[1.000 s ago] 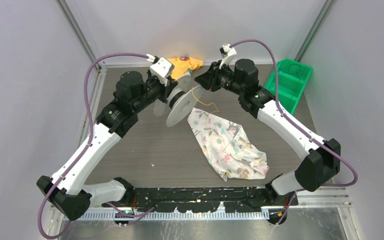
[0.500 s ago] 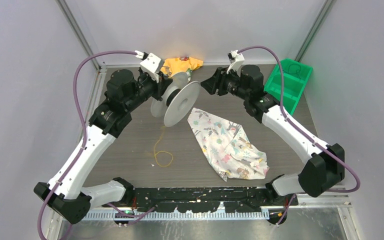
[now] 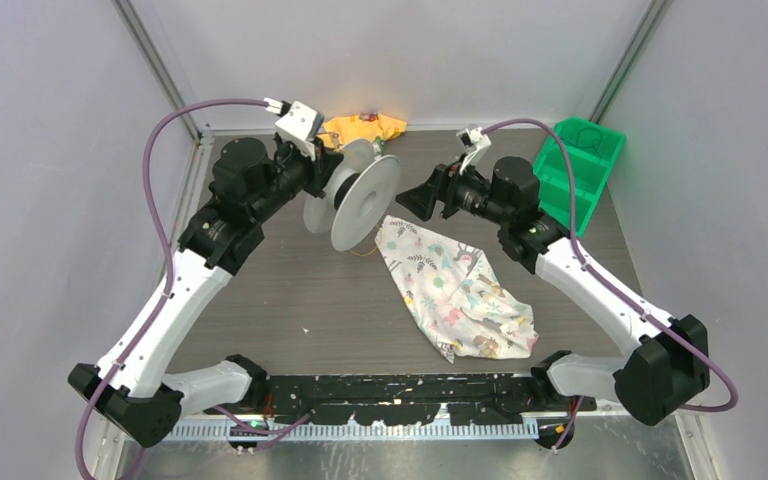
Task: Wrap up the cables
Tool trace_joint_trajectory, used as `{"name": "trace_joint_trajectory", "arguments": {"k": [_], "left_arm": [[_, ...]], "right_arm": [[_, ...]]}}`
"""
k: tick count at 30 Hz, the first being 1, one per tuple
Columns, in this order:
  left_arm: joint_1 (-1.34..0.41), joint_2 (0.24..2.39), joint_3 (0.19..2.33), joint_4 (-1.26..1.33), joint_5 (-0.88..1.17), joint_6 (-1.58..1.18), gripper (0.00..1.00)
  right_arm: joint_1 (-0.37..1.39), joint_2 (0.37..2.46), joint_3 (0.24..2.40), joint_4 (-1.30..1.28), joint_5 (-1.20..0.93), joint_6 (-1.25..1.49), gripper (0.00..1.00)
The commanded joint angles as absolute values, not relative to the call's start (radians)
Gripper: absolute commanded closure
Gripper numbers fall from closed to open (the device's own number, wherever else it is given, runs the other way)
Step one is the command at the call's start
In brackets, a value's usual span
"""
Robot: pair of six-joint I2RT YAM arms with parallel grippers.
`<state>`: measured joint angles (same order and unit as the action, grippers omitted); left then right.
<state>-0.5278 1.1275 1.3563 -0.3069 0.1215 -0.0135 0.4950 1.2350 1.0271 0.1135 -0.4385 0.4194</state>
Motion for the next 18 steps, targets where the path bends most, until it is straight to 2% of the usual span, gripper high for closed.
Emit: {"name": "trace_joint_trajectory", "arguments": {"k": [1,8,18], "left_arm": [[-0.522,1.100,1.421,-0.169,0.041,-0.061,1.00],[-0.521,1.062,1.481,-0.143,-0.038,-0.136,1.00],[-0.522,1.016,1.508,-0.119,-0.085,-0.179,1.00]], "right_arm": [[0.519,1.234,0.986,0.198,-0.462,0.434,0.19],[0.652,1.291,0.852,0.362,-0.374,0.361,0.17],[0.849,1.575,0.882,0.607,-0.266,0.357,0.16]]}}
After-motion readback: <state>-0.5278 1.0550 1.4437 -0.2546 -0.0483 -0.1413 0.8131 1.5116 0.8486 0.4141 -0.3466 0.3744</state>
